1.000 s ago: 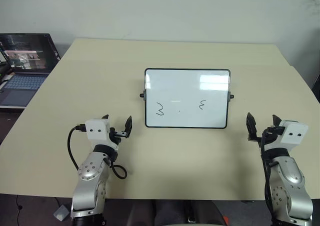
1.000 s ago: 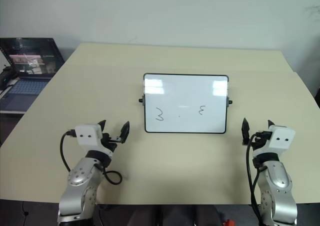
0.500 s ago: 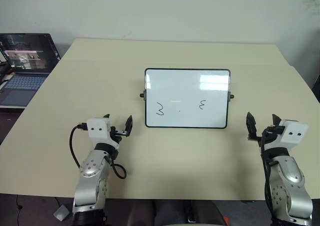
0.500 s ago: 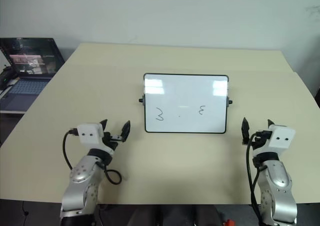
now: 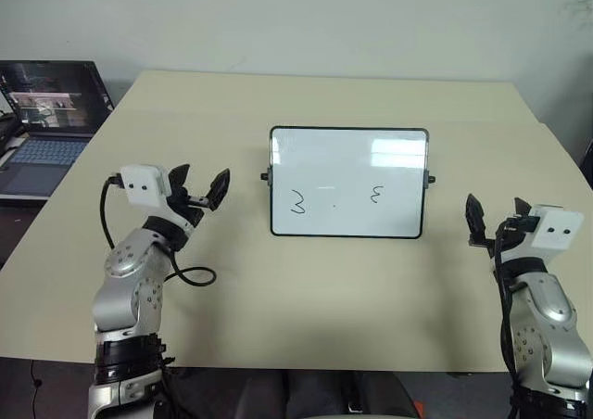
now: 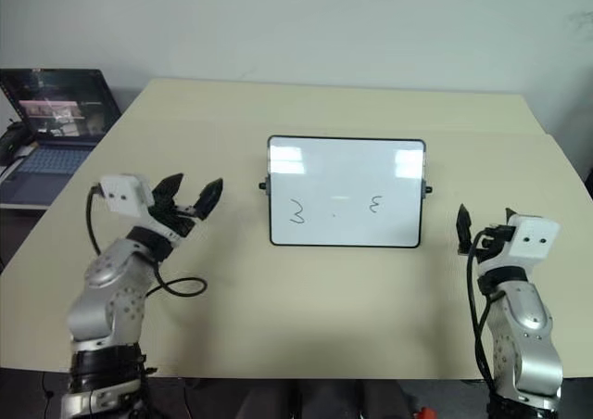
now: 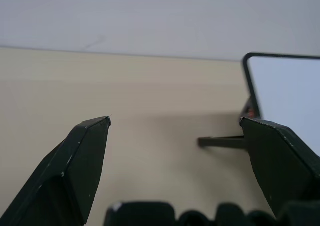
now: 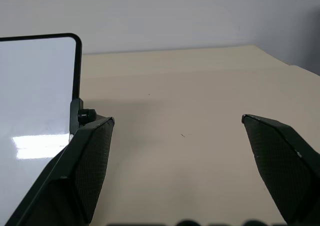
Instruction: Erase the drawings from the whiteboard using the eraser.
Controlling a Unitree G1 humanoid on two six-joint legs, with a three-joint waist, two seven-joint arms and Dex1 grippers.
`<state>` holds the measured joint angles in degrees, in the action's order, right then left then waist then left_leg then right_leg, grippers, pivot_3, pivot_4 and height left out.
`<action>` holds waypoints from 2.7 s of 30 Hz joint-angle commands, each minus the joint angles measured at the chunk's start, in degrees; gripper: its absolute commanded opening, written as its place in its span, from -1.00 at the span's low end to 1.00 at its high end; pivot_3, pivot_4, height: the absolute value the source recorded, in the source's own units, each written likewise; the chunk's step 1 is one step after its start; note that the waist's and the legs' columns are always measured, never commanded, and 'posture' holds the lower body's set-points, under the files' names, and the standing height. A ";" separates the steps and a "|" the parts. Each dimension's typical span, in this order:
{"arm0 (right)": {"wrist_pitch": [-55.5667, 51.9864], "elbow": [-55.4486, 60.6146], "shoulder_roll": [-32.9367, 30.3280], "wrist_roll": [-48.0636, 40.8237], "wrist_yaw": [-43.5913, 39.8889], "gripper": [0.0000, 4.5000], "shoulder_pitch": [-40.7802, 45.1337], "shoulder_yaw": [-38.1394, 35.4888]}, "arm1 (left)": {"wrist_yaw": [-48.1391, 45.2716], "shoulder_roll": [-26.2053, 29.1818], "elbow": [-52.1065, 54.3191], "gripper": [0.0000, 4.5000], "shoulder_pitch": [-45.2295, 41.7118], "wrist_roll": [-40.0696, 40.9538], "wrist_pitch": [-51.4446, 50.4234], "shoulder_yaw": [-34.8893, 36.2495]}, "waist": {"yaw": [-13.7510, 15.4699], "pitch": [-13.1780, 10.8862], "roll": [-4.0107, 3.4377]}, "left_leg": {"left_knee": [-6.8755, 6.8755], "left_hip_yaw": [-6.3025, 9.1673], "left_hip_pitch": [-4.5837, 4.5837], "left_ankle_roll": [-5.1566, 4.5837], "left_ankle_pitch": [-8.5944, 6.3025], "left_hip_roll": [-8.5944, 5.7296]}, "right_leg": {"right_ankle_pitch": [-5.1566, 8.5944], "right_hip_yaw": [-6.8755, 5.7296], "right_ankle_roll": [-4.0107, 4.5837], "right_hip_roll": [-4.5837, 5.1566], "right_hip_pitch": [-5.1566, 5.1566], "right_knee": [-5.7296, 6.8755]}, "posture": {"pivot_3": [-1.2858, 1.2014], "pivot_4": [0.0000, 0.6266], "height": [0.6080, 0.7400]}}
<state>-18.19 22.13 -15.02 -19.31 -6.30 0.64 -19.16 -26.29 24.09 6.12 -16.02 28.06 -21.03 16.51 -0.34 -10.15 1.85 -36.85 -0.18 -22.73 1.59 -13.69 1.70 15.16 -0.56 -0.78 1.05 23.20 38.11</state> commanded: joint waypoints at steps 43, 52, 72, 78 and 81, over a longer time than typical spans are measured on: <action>-58.80 16.51 -7.99 -7.50 12.27 0.98 4.60 -18.53 | -44.57 24.79 -24.94 1.00 -14.08 1.73 -1.14 -2.48 | -0.12 -0.02 -0.03 | 0.08 -0.01 -0.07 -0.02 -0.01 0.03 | 0.04 -0.03 0.05 0.00 0.09 -0.06 | 0.03 -0.52 1.00; -60.91 16.64 -7.32 -6.05 10.58 0.98 4.76 -17.63 | -45.68 24.46 -27.05 1.00 -13.92 0.93 0.97 -2.20 | -0.10 -0.02 -0.03 | 0.08 -0.01 -0.09 -0.02 -0.01 0.00 | 0.04 -0.04 0.05 0.00 0.10 -0.08 | 0.03 -0.52 1.00; -60.91 10.24 -7.63 -0.85 7.04 0.98 7.27 -14.08 | -44.94 23.78 -26.80 1.00 -12.58 0.66 2.33 -1.77 | -0.12 -0.02 -0.03 | 0.08 -0.01 -0.09 -0.02 -0.01 0.01 | 0.04 -0.04 0.05 0.00 0.10 -0.07 | 0.03 -0.52 1.00; -60.06 9.22 -7.10 0.66 6.64 0.98 6.95 -13.03 | -44.54 23.78 -26.61 1.00 -12.22 0.76 2.55 -1.59 | -0.11 -0.02 -0.03 | 0.08 -0.01 -0.08 -0.02 -0.01 0.01 | 0.04 -0.03 0.05 0.00 0.10 -0.06 | 0.03 -0.52 1.00; -59.26 8.48 -6.73 1.43 6.28 0.59 6.58 -12.56 | -44.35 23.86 -26.45 1.00 -12.04 0.82 2.65 -1.50 | -0.12 -0.02 -0.03 | 0.08 -0.01 -0.08 -0.02 -0.01 0.02 | 0.04 -0.04 0.05 0.00 0.10 -0.06 | 0.03 -0.52 1.00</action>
<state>-78.84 30.74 -21.85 -18.82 0.10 7.45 -31.64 -70.67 47.58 -21.21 -27.81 28.75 -19.43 13.63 -0.46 -10.17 1.82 -36.77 -0.19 -22.81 1.57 -13.70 1.72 15.20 -0.60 -0.73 1.04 23.30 38.05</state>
